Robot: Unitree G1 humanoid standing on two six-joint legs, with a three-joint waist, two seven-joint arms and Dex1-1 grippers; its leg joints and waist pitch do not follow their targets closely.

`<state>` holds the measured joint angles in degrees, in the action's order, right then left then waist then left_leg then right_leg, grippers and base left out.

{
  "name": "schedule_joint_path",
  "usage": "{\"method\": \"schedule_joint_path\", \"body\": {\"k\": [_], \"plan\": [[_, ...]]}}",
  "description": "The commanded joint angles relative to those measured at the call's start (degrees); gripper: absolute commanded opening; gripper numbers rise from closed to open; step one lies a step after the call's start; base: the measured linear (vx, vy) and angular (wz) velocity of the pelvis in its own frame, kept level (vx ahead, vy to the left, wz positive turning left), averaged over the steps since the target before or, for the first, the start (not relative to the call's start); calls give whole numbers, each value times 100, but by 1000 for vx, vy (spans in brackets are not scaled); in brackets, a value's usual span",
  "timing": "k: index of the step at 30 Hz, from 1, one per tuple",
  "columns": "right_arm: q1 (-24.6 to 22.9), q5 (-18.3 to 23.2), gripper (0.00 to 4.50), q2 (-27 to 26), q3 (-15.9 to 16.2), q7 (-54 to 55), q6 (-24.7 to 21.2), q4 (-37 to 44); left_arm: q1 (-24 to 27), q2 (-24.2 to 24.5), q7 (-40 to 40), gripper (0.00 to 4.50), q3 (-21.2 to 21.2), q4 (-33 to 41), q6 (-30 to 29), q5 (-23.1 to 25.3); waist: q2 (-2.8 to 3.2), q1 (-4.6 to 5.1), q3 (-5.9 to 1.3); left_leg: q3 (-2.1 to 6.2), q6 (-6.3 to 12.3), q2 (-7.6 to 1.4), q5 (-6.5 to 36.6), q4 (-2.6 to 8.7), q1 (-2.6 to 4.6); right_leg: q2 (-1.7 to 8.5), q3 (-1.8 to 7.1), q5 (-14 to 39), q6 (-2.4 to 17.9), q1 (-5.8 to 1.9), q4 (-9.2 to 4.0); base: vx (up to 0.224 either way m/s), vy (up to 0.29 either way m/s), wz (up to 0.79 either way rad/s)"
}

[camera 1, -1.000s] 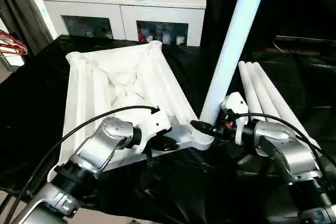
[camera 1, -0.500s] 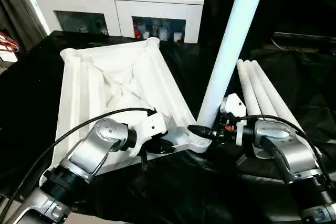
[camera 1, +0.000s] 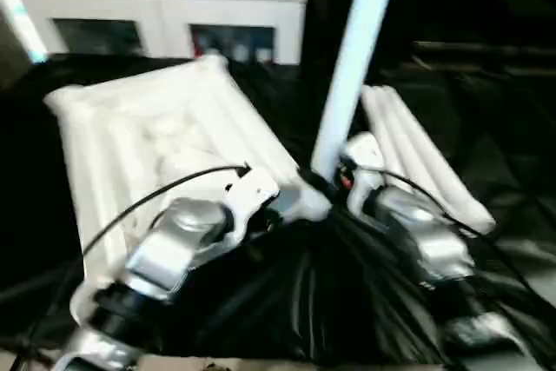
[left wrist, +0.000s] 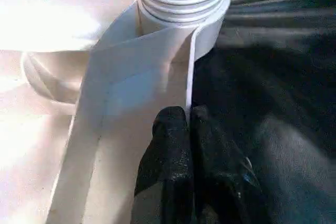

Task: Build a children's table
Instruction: Insert table leg to table base

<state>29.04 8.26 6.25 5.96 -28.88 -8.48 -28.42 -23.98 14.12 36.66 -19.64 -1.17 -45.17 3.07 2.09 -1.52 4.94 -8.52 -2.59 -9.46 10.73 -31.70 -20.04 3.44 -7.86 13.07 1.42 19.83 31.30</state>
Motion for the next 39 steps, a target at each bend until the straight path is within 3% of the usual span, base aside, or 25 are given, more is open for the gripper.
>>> {"method": "schedule_joint_path", "body": {"k": [1, 2, 3, 4, 5, 6, 7, 8, 9, 10, 11, 12, 13, 14, 15, 16, 17, 18, 19, 20, 22, 25, 28, 38, 39], "plan": [[-193, -123, 190, -232, 165, 271, -325, -656, 2, -276, -349, 0, -100, -10, -215, 50, 76, -65, -58, 263, -564, -587, 5184, 1043, -132, 421, 349, 2848, 320, -204, 102, -78, 13, -3], [-113, -114, 190, -377, 86, 539, -333, -785, -40, -523, -667, 0, -58, -50, -274, 133, 9, -157, -41, 116, -564, -526, 5046, 1073, -75, 394, 480, 3078, 344, -77, 154, 0, 0, 0], [-111, -113, 190, -381, 83, 546, -335, -788, -41, -531, -677, 0, -57, -51, -275, 135, -112, -142, -48, 80, -508, -381, 4633, 798, 163, 479, 537, 3853, 223, 177, -226, 0, 0, 0], [-102, -101, 190, -412, 63, 592, -347, -809, -51, -591, -749, 0, -46, -59, -284, 150, -251, -75, 57, 42, -189, 84, 2586, -532, 938, 987, 360, 5822, 8, 886, -1304, 7, -89, 14], [-91, -137, 190, -470, 38, 656, -302, -885, -47, -701, -871, 0, -19, -7, -398, 159, -174, -95, 87, 162, 143, 14, 1375, -384, 368, 1174, 361, 5679, -171, 147, -1162, 19, -11, -23], [-88, -143, 190, -480, 33, 664, -295, -901, -48, -715, -890, 0, -17, -1, -416, 166, -145, -80, 57, 205, 129, -124, 1478, -142, 146, 1096, 191, 5105, -280, -162, -1004, 87, 69, -47], [-79, -158, 190, -522, 8, 698, -274, -955, -48, -758, -950, 0, -11, 21, -480, 196, 15, -99, -96, 434, 111, -478, 2323, 314, -40, 752, 75, 3001, -279, -401, -496, 72, 119, -53], [-67, -166, 190, -539, -2, 722, -261, -986, -54, -768, -977, 0, -9, 21, -501, 206, 68, -6, -76, 578, 60, -771, 3818, 639, 80, 584, 199, 1391, 92, -262, -43, 44, 91, -15], [-63, -172, 190, -547, -2, 735, -253, -1000, -60, -768, -997, 0, -1, 15, -499, 213, 146, -40, -30, 551, -65, -790, 4410, 736, 143, 552, 264, 1045, 285, -161, 42, -18, -23, 28], [-55, -184, 190, -558, 3, 754, -239, -1020, -68, -760, -1007, 0, 6, 13, -499, 215, 111, -32, -17, 447, -146, -717, 4669, 740, 242, 546, 316, 1086, 415, -53, -38, -18, -23, 28], [-30, -225, 190, -585, -1, 794, -198, -1066, -73, -748, -1022, 0, 4, 17, -495, 229, -4, 0, 152, 172, -207, -274, 4445, 373, 691, 561, 162, 3502, 212, 447, -790, 62, -55, 34], [-25, -230, 190, -590, -2, 801, -192, -1074, -75, -744, -1023, 0, 2, 16, -490, 232, -34, 64, 121, 150, -135, -157, 4135, 172, 812, 570, -27, 4118, -41, 482, -981, 70, -12, 3], [-1, -238, 190, -608, -15, 821, -173, -1101, -83, -744, -1035, 0, 6, 1, -486, 239, 85, 138, 106, 243, -48, -229, 3864, 225, 581, 585, -305, 4208, -432, 137, -980, 70, -12, 3], [18, -245, 190, -623, -23, 838, -157, -1117, -94, -745, -1046, 0, 17, -18, -477, 246, 189, 70, 23, 469, -123, -651, 5018, 810, -221, 491, 13, 1887, -143, -661, 511, 39, 57, -24], [40, -257, 190, -636, -34, 852, -142, -1143, -111, -754, -1079, 0, 37, -46, -461, 255, 198, -61, 35, 437, -104, -714, 5392, 951, -217, 405, 175, 748, -15, -511, 579, 0, 0, 0], [56, -278, 190, -656, -52, 861, -120, -1170, -130, -755, -1106, 0, 50, -64, -467, 248, 165, -140, 5, 346, -17, -665, 5331, 999, 90, 346, 269, 277, 77, -147, 479, 0, 0, 0], [66, -294, 190, -670, -63, 865, -102, -1187, -149, -752, -1118, 0, 60, -82, -469, 238, -132, -85, -116, 306, 97, -240, 2926, 429, 173, 753, 686, 2289, 367, 21, -178, 45, -112, 16], [72, -302, 190, -680, -71, 867, -92, -1198, -165, -748, -1130, 0, 69, -104, -448, 233, -78, -129, -165, 255, 100, -211, 2102, 370, 20, 877, 736, 2582, 502, -96, -251, 43, -121, -13], [80, -316, 190, -687, -70, 868, -69, -1218, -178, -735, -1129, 0, 68, -135, -405, 219, -106, -225, -249, 265, 291, -256, 599, 298, -86, 849, 723, 1818, 705, -130, -225, 43, -121, -13], [85, -333, 190, -685, -59, 864, -47, -1231, -185, -718, -1103, 0, 57, -158, -365, 206, -133, -248, -275, 201, 434, -228, -41, 270, -88, 722, 655, 913, 906, -143, -143, 4, -87, -6], [85, -340, 190, -685, -58, 861, -34, -1237, -185, -697, -1073, 0, 36, -168, -326, 208, -79, -239, -287, 149, 508, -253, 65, 292, -151, 649, 614, 392, 1090, -145, -98, 28, -55, -4], [103, -375, 190, -689, -65, 827, 13, -1264, -150, -637, -1003, 0, 16, -158, -259, 205, -28, -236, -267, 90, 256, -339, 1028, 381, -80, 592, 595, 1286, 1093, -90, -182, 0, 0, 0], [141, -419, 190, -697, -97, 771, 75, -1322, -141, -613, -959, 0, 11, -169, -193, 191, -34, -210, -279, 100, 20, -379, 1459, 447, -59, 565, 605, 1543, 934, -68, -202, 0, 0, 0], [100, -393, 190, -642, -29, 442, 180, -1169, -115, -521, -803, 0, -59, -173, -19, 155, -77, -224, -324, 60, 78, -378, 1200, 427, -72, 583, 618, 1192, 956, -89, -187, 0, 0, 0], [85, -382, 225, -635, -15, 384, 179, -1142, -111, -507, -792, 0, -66, -171, -11, 144, -79, -224, -331, 59, 96, -379, 1149, 423, -74, 584, 614, 1139, 979, -98, -179, 0, 0, 0]]}}
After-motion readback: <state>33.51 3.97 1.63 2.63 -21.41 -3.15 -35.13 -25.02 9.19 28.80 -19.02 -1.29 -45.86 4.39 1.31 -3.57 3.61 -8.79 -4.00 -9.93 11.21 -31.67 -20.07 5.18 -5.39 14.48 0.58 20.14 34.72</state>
